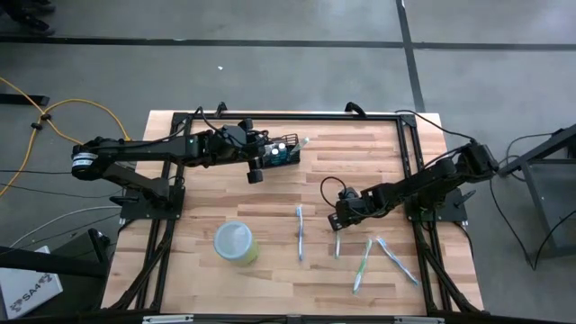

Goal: Pick & Place toothbrushing station
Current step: Put the top green toothbrush into the black mesh mesh organizer

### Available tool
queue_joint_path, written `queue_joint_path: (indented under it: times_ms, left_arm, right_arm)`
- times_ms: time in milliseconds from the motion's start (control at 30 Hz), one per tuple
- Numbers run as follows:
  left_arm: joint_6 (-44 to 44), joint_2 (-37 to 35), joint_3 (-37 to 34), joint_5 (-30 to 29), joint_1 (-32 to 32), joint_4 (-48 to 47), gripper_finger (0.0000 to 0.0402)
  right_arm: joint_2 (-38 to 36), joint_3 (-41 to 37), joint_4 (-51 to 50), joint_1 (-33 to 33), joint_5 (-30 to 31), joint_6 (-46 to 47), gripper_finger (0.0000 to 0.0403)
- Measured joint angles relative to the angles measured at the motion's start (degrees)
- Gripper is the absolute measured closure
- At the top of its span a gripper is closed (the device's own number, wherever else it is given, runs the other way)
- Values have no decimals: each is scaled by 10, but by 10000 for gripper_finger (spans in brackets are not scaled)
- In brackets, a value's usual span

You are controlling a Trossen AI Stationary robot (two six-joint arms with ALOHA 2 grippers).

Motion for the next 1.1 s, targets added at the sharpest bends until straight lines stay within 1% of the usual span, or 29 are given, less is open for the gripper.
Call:
queue_joint_path:
  times_ms: [133,233,533,700,800,1000,1100]
  left_arm:
    - [0,0,0,0,0,0,228]
    - [0,0,0,0,0,0,228]
    - [0,0,0,0,0,0,228]
    - [0,0,0,0,0,0,228]
    - [0,0,0,0,0,0,228]
    - [0,0,0,0,0,0,228]
    - [-1,0,0,0,0,0,228]
  right_arm:
    - [1,-1,-1,0,2,-18,339]
    - [2,-1,-1,0,3,-25,361]
    - [2,-1,1,0,3,-55,393]
    - [3,-2,13,0,10,-78,397]
    - [-1,-3,42,0,27,-99,397]
    - [-20,-4,149,-1,85,-165,401]
    - [-22,-3,207,0,99,-203,401]
